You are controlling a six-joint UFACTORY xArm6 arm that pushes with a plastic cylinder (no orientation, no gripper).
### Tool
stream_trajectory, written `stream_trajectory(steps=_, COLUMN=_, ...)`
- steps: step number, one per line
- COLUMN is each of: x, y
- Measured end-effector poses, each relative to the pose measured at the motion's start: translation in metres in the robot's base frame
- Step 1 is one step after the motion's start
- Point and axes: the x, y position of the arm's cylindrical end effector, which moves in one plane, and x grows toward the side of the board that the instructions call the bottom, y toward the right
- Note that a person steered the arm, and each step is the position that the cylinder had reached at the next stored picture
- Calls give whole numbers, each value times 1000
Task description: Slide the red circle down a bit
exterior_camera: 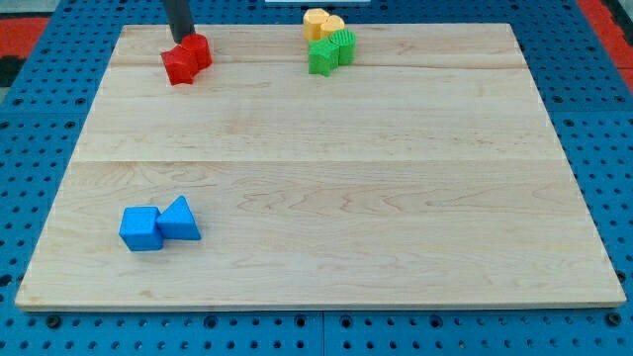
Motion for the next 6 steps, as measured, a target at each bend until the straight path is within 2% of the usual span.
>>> stream_trajectory(steps=4, x=-30, y=15)
stream_trajectory(steps=6, x=10, y=28)
